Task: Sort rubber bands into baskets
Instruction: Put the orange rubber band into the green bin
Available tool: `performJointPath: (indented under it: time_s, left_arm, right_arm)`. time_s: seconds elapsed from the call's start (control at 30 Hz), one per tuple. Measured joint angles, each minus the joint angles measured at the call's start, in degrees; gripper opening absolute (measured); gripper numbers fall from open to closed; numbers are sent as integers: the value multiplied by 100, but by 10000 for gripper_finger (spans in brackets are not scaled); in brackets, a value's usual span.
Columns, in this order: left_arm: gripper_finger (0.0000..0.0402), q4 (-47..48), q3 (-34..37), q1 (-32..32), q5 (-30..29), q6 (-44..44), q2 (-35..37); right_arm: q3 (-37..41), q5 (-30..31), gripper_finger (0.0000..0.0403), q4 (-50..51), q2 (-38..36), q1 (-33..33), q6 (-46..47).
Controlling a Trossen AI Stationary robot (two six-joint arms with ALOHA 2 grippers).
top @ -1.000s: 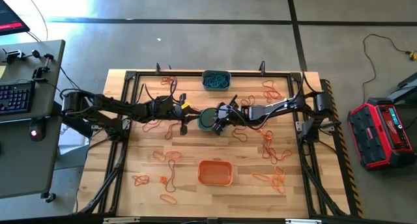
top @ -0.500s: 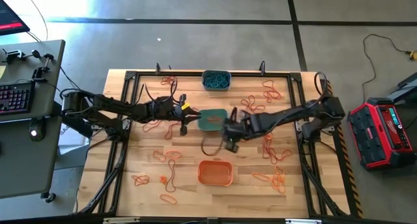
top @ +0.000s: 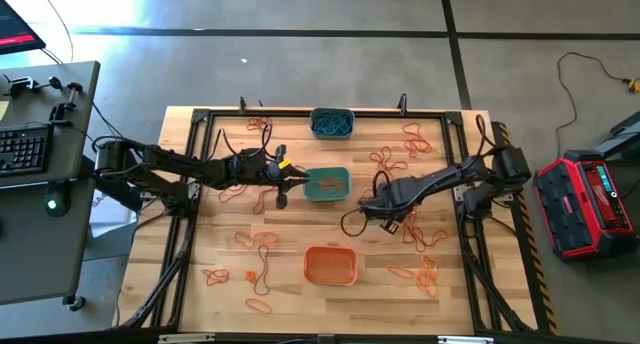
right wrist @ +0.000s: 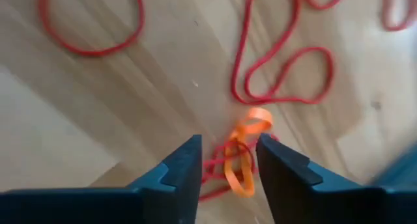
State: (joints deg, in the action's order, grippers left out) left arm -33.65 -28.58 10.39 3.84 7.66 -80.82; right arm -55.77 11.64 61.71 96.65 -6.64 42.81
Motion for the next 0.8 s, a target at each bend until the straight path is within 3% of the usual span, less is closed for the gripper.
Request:
performJointPath:
  time_s: [0.2, 0.43, 0.57, 0.7, 0.8]
  left_arm:
    - [50, -4, 0, 0, 0, 0, 0]
    - [50, -1, 0, 0, 0, -7, 0]
    - [50, -4, 0, 1, 0, -8, 0]
    - [50, -4, 0, 0, 0, -8, 0]
    - [50, -4, 0, 1, 0, -28, 0]
  right_arm:
    - [387, 160, 161, -80, -238, 415, -296]
    - [867, -319, 150, -917, -301, 640, -986]
    - [893, -339, 106, -1010, -319, 650, -1032]
    - [844, -259, 25, -1013, -504, 537, -1083]
    - [719, -179, 12, -1060, -763, 409, -1123]
